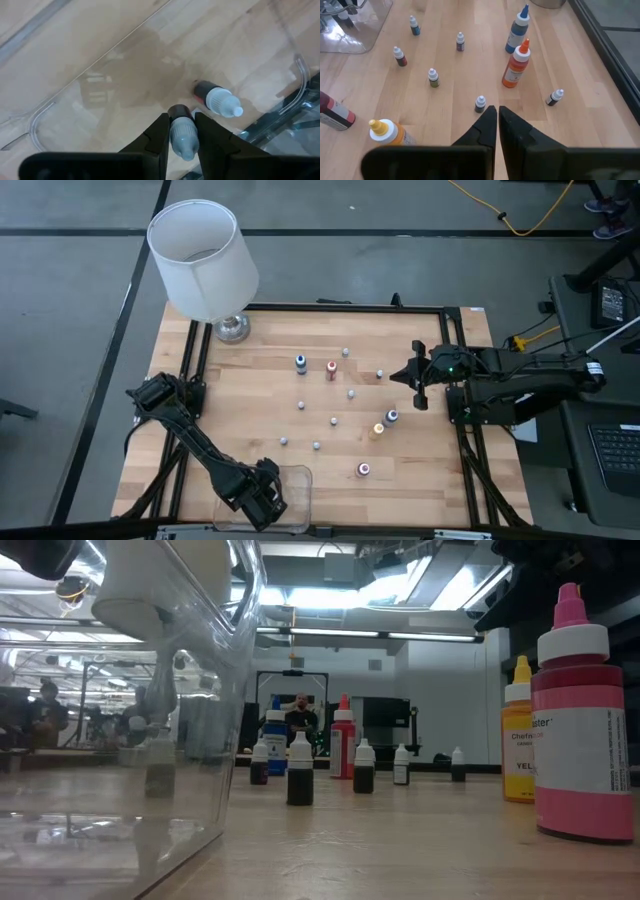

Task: Pick & Place food coloring
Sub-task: Put the left red food coloring bottle into the bin, then put the bottom small blue food coloring bottle into the bin

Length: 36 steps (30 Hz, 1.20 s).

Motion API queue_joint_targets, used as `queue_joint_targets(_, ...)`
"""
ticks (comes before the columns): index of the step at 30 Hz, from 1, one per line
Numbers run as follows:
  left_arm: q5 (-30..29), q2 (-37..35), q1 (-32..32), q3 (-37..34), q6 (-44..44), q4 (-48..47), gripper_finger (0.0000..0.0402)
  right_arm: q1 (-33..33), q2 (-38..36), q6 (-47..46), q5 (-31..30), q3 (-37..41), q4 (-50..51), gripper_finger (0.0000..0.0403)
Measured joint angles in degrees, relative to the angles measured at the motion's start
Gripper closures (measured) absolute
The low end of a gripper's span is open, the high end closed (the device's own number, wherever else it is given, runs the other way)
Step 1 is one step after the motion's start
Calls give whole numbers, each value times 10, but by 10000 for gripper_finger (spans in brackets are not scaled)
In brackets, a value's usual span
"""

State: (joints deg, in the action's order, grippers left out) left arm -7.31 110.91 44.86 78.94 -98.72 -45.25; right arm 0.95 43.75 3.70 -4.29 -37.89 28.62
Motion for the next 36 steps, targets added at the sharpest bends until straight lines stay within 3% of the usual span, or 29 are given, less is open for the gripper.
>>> queue_joint_targets(14, 12, 0, -1, 0, 9, 6, 321, 0, 0, 0, 0, 0, 0, 380)
queue_joint_targets(24, 10, 0, -1, 0, 9, 7, 284, 0, 0, 0, 0, 0, 0, 380)
queue_joint_targets(31, 15, -3, -1, 0, 9, 7, 280, 0, 0, 0, 0, 0, 0, 379)
queue_joint_targets(36, 23, -18, -4, 36, 10, -26, 285, 0, 0, 0, 0, 0, 0, 379)
